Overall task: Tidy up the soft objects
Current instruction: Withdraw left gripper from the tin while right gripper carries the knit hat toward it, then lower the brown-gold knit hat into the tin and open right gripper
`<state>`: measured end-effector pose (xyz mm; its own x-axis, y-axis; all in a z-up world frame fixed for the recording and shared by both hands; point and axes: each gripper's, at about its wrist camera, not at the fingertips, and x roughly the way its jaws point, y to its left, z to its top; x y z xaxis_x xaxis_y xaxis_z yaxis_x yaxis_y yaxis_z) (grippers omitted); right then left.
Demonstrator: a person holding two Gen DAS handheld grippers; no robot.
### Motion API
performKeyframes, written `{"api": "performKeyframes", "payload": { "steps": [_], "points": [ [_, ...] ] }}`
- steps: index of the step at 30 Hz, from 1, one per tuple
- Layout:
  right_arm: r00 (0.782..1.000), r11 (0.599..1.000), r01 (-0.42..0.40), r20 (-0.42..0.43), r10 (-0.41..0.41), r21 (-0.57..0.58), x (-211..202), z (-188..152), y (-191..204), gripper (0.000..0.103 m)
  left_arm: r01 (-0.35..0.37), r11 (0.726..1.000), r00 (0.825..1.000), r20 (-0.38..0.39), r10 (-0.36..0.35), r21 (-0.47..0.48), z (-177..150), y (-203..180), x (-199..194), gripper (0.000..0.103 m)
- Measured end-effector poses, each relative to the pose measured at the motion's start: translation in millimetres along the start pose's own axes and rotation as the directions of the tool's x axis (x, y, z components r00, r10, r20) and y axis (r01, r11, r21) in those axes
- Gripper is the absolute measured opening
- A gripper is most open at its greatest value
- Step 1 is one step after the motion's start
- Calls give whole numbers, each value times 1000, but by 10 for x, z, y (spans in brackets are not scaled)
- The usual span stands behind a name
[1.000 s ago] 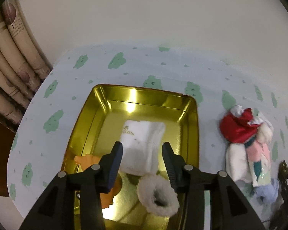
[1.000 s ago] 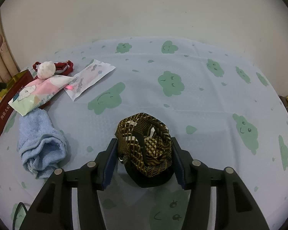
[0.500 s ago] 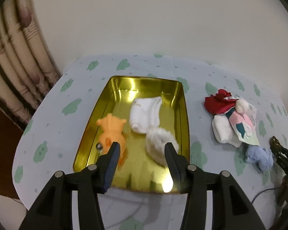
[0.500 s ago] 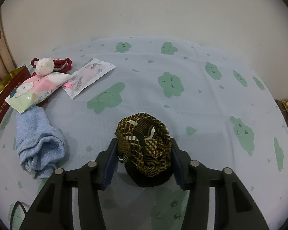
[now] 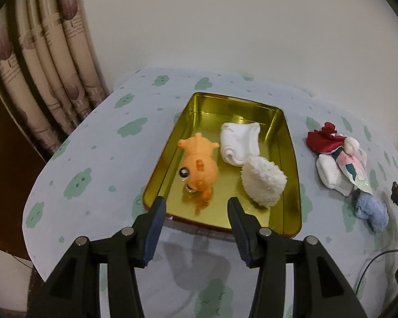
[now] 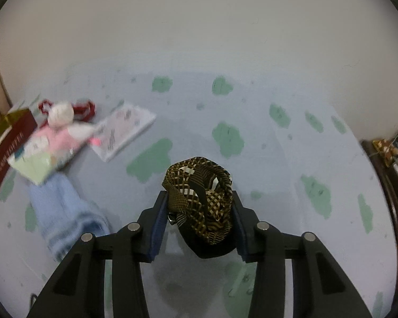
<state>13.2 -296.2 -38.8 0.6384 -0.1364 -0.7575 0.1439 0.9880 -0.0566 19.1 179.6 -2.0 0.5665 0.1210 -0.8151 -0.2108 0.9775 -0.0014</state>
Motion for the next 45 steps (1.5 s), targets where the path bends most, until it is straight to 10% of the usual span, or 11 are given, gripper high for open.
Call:
{"api": "performKeyframes", "payload": {
  "steps": [12, 27, 45],
  "points": [
    [980, 966, -168, 72, 185, -196, -505, 599, 1178, 41, -43, 997, 999, 30, 45, -69, -157, 345, -37, 49],
    [875, 769, -462, -86, 476, -442, -708, 387, 3259, 41, -118, 988, 992, 39, 122, -97, -286, 637, 38, 49],
    [873, 723, -477, -176, 455, -500, -332, 231, 4088, 41, -139, 963, 990, -13, 140, -232, -323, 985, 146, 49]
  ]
}}
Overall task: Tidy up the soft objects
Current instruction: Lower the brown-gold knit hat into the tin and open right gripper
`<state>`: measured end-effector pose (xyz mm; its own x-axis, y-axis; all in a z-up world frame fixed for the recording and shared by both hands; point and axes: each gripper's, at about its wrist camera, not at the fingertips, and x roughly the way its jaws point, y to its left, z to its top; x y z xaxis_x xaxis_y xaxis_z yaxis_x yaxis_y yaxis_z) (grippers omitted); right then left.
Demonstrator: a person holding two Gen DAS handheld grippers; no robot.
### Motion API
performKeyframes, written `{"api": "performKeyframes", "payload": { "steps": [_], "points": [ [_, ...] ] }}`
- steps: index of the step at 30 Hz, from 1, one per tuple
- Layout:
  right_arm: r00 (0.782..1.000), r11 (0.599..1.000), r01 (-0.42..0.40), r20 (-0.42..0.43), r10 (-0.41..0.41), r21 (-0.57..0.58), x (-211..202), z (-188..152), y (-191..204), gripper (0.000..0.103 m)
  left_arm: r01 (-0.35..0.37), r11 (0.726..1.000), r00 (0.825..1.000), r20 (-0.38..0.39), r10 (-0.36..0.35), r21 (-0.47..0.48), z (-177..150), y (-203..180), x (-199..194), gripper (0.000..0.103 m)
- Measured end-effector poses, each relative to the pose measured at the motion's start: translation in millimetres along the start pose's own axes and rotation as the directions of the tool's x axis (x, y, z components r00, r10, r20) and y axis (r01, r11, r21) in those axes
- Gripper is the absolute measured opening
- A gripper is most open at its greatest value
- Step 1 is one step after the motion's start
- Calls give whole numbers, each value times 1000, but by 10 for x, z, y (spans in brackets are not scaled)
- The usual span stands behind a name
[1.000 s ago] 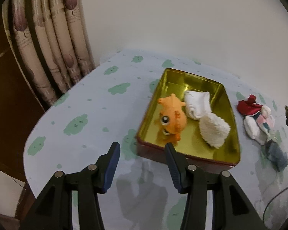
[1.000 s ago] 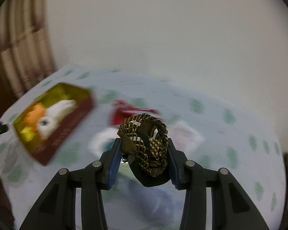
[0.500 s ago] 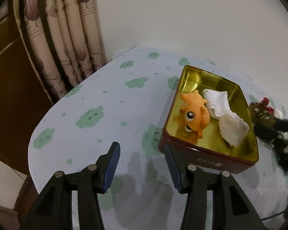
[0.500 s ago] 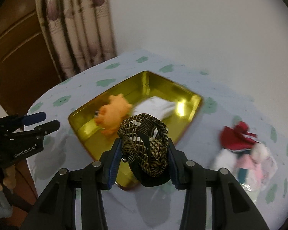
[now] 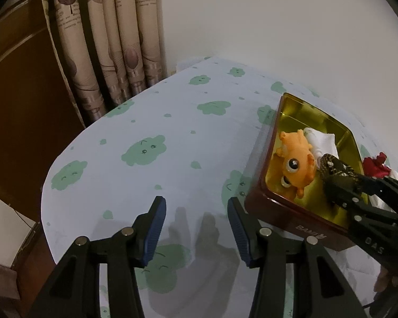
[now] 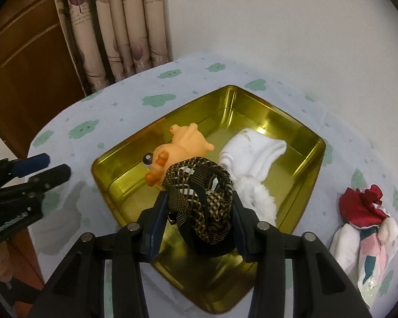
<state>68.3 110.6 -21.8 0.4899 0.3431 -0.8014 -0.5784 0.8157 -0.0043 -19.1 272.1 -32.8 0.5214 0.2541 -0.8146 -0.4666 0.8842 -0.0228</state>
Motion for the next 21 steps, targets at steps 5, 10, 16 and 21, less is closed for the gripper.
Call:
{"api": "performKeyframes", "payload": {
  "steps": [5, 10, 16, 21],
  "points": [
    [1000, 1000, 20, -3, -20, 6, 68, -5, 4, 42, 6, 1000, 1000, -11, -6, -20, -1, 34, 7, 49],
    [1000, 1000, 25, -7, -25, 12, 72, -11, -13, 44, 10, 999, 1000, -10, -11, -34, 5, 53, 4, 49],
    [1000, 999, 23, -12, -22, 29, 66, -19, -27, 55, 21, 999, 999, -24, -22, -28, -1, 42, 31, 49],
    [1000, 999, 17, 10, -17, 33, -9, -33, -22, 73, 22, 999, 999, -32, -23, -38, -5, 60, 54, 49]
  ]
}}
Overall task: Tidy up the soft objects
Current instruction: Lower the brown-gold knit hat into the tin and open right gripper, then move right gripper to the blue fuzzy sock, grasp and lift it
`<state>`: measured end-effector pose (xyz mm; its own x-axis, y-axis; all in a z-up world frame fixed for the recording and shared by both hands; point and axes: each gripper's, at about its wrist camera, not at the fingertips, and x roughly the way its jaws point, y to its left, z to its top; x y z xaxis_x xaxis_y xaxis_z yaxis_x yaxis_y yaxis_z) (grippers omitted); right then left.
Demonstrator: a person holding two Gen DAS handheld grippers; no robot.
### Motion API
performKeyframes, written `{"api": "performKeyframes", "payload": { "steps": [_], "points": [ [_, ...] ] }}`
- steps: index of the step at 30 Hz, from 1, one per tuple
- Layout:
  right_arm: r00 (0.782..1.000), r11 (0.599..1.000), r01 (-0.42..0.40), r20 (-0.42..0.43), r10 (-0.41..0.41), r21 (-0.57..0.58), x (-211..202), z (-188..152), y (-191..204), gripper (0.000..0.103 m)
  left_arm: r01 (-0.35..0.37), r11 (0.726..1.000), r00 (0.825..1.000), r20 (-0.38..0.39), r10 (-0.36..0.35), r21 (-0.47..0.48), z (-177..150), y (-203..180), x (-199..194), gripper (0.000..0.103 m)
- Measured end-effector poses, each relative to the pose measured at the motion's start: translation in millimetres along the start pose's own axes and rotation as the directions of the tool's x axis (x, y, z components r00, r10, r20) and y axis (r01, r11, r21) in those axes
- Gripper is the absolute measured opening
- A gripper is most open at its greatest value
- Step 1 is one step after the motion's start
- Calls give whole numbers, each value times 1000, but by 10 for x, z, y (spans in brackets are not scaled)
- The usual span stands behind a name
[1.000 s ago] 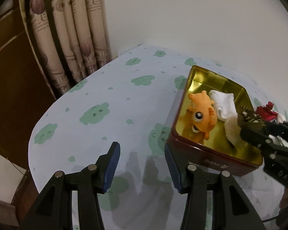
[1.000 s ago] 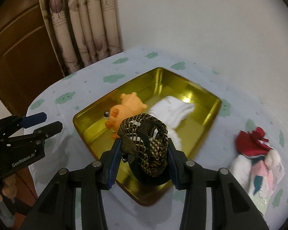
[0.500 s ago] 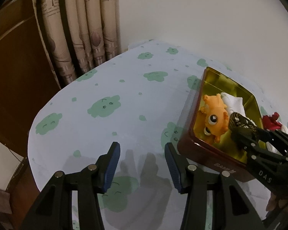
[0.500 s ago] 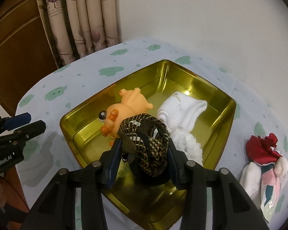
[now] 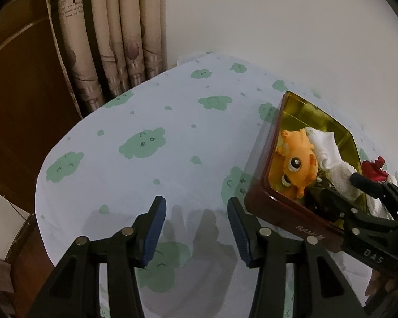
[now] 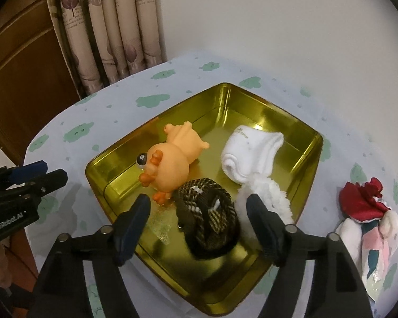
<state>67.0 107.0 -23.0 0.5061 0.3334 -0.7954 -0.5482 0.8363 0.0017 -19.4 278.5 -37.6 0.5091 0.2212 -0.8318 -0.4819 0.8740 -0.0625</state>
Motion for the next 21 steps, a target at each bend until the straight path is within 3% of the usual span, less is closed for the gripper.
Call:
{"api": "performKeyframes", "payload": {
  "steps": [12, 17, 21],
  "points": [
    [997, 1000, 20, 71, -20, 5, -436, -128, -105, 73, -21, 1000, 1000, 17, 21, 10, 7, -1, -9, 49],
    [995, 998, 50, 83, -52, 25, -753, -350, -376, 75, -20, 1000, 1000, 14, 20, 10, 3, -12, -8, 49],
    [990, 991, 121, 64, -125, 65, -1002, -616, -762, 77, -30, 999, 999, 25, 29, 21, -1, -31, -38, 49]
  ]
}}
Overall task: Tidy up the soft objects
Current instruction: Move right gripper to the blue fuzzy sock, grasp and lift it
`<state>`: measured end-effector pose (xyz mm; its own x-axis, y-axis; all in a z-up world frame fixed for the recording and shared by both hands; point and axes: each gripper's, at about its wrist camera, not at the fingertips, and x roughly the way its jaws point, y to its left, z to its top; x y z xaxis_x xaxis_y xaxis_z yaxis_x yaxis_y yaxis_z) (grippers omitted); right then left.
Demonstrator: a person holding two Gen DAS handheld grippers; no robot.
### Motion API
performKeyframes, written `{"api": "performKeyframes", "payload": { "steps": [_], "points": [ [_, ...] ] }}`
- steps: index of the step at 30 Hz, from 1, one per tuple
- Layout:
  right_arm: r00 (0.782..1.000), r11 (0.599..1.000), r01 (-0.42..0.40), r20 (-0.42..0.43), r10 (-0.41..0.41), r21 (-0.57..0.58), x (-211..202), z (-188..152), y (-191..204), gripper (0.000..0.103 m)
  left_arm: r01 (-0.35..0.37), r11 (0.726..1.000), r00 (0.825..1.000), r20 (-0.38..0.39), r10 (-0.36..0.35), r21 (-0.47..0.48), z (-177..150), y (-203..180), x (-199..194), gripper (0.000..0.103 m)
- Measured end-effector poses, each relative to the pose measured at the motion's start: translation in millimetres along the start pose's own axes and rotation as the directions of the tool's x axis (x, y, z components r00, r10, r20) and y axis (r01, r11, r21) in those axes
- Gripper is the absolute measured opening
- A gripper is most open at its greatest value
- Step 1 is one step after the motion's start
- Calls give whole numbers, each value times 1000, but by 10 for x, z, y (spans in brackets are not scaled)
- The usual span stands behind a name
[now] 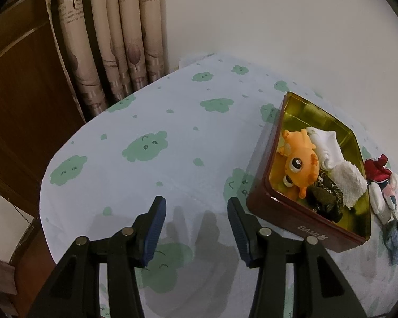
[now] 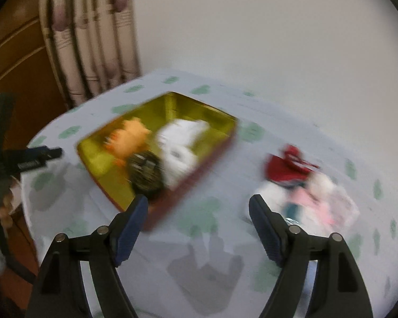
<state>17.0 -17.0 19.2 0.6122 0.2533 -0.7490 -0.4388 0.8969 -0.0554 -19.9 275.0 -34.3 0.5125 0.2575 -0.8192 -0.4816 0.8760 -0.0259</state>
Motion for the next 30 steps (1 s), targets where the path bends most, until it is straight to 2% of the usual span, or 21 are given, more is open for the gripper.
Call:
{"api": "performKeyframes", "payload": {
  "steps": [5, 14, 21, 24, 27, 30],
  "points": [
    [993, 993, 106, -50, -103, 47, -132, -316, -520, 78, 34, 999, 999, -2, -34, 7, -15, -45, -16, 49],
    [977, 976, 179, -142, -162, 122, -87, -767, -1149, 79, 13, 998, 998, 57, -17, 57, -46, -169, -126, 49],
    [980, 986, 138, -156, -123, 91, 61, -904, -1235, 79, 3, 997, 997, 78, -9, 75, -36, -215, -196, 49],
    [981, 990, 119, -162, -106, 70, 148, -929, -1243, 79, 2, 993, 997, 70, -10, 116, -50, -308, -239, 49],
    [980, 991, 119, -169, -106, 67, 245, -967, -1291, 79, -33, 986, 996, 91, 18, 165, -76, -464, -345, 49],
    [984, 990, 109, -152, -94, 91, 306, -1013, -1353, 79, 0, 978, 996, 90, -19, 206, -89, -641, -464, 49]
  ]
}}
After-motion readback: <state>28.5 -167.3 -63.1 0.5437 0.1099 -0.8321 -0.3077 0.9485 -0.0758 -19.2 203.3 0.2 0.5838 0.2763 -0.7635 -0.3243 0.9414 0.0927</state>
